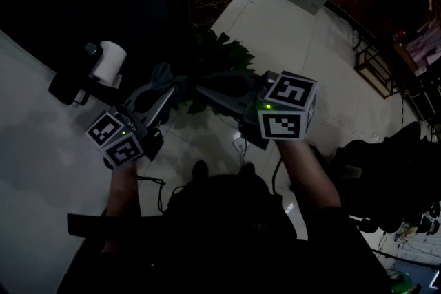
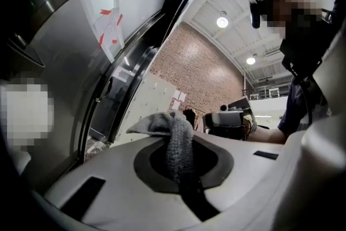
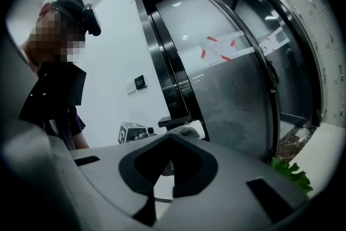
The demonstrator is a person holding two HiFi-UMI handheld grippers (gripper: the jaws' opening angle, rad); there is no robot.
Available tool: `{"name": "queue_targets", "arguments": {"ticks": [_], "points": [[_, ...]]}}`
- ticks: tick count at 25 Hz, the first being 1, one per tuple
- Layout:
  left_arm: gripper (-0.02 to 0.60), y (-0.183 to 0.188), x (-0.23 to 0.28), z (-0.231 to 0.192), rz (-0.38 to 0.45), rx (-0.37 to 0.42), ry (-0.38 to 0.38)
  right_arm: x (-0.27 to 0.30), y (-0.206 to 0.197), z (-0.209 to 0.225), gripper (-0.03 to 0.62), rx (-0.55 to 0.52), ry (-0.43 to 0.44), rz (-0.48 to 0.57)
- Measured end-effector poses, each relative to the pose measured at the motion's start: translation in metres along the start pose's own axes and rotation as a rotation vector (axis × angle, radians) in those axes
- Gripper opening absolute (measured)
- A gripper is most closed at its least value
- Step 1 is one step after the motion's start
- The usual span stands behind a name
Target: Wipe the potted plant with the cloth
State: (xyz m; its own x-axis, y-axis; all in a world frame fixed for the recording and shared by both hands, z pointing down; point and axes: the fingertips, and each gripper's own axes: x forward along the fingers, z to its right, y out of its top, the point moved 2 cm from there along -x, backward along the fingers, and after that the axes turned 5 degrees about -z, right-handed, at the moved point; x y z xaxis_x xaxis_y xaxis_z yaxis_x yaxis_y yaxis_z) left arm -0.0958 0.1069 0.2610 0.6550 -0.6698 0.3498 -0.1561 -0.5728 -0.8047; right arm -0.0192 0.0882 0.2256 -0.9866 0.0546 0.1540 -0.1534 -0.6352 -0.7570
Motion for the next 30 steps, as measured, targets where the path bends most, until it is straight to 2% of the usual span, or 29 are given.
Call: {"name": "queue_targets", "arguments": {"ticks": [7,11,15,19,23,26,30], "points": [[0.014,-0.016,-0.006,0.009,-0.021,-0.040,-0.019,-0.009,-0.014,-0.014,0.002,0.033,-0.030,0.004],[0.014,-0.020,0.003,0.030,-0.049,-0.003,-0.041,-0.031,-0.022,-0.025,0.002,0.039,-0.050,0.032],[0.014,-0.032,0.000,0.074,-0.075,0.070,-0.059,-0.071,-0.045,-0.048,0.002,0.026,-0.024,0.086],[0.014,-0.049,0.013,0.128,-0.106,0.110,-0.054,-0.142,-0.073,-0.073,0.002,0.027,-0.023,0.144],[0.014,-0.071,0.043,0.191,-0.147,0.128,-0.040,-0.218,-0.110,-0.094,0.002,0.102,-0.016,0.211],[0.014,-0.079,0.056,0.224,-0.178,0.168,-0.021,-0.246,-0.134,-0.105,0.002,0.150,0.007,0.240],[0.014,-0.089,0.064,0.243,-0.191,0.208,-0.037,-0.261,-0.141,-0.109,0.002,0.134,0.026,0.230]]}}
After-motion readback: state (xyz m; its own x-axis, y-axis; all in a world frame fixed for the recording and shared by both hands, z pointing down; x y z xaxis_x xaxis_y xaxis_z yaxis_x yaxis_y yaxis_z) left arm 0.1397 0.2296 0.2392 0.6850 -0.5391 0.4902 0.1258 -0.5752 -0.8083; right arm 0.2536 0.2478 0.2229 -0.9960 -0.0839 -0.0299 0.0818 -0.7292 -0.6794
